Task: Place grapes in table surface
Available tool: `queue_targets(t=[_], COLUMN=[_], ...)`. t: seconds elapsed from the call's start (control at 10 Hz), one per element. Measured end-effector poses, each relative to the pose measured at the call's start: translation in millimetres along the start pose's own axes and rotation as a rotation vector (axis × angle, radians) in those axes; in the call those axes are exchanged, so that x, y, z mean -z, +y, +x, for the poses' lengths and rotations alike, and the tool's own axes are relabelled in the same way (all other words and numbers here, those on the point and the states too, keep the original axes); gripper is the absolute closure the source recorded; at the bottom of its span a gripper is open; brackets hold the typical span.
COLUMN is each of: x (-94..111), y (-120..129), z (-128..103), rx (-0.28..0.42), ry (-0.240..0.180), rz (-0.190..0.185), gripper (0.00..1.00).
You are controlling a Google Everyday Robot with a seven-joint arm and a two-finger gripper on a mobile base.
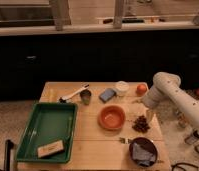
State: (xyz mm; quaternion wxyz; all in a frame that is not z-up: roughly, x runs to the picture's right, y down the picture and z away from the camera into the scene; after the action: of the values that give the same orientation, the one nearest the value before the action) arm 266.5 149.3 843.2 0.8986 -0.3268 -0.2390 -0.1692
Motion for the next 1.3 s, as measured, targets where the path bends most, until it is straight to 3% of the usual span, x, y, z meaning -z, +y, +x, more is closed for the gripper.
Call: queue_targets(t=[1.3], x=[15], y=[2], z=[1], rx=[0.011], ry=[0.025], rz=[0.021], gripper=[0.2])
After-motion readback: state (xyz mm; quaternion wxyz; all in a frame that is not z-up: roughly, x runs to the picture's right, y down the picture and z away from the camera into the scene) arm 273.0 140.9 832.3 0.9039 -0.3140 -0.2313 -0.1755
